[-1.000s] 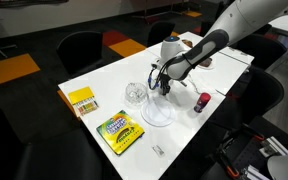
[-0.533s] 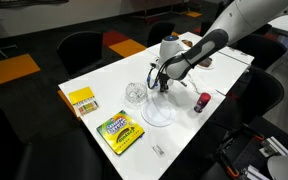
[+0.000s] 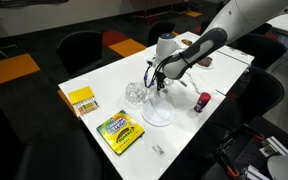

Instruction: Take the lid of the glass container, put some candy in it and put the lid back on

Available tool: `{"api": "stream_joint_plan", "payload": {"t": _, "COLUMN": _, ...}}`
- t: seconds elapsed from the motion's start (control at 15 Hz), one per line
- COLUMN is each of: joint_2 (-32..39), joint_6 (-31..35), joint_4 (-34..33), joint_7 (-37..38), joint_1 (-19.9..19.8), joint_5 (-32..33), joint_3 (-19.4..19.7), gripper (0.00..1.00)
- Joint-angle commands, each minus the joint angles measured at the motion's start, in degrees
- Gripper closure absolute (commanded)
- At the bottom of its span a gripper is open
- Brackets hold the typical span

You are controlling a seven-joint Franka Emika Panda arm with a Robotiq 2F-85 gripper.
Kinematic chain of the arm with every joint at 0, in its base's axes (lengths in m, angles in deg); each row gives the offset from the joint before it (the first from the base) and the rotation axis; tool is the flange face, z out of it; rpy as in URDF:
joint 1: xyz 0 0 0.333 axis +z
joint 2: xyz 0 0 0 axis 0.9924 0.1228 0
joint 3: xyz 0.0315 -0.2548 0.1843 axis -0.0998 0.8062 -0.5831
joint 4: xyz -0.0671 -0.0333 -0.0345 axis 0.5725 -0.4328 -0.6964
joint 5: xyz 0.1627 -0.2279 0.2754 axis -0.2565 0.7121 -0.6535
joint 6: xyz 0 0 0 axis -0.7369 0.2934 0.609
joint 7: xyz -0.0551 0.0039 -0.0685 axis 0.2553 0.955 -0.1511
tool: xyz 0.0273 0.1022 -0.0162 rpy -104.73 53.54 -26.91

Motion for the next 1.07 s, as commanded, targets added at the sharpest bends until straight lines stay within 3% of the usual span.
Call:
{"api": "stream_joint_plan", "payload": {"t": 0.0, "joint_2": -2.3, "joint_6": -0.6, "joint_4": 2.0, "joint_7": 2.6, "joint_1": 0.9, "joint_5": 1.0, "joint_3": 0.8, "gripper": 0.6}}
{"api": "stream_joint_plan", "payload": {"t": 0.53, "joint_2": -7.1, "joint_6": 0.3, "joint_4": 9.3, "joint_7": 25.3, "joint_1": 7.0, "joint_5": 4.4, "joint_3": 7.3, "gripper": 0.03}}
{"api": "stream_joint_plan", "payload": {"t": 1.0, "joint_2": -8.1, "joint_6": -1.0, "joint_4": 11.9, "joint_7": 36.1, "joint_1": 8.9, "joint_5": 5.7, "joint_3": 9.5, "gripper": 0.0}}
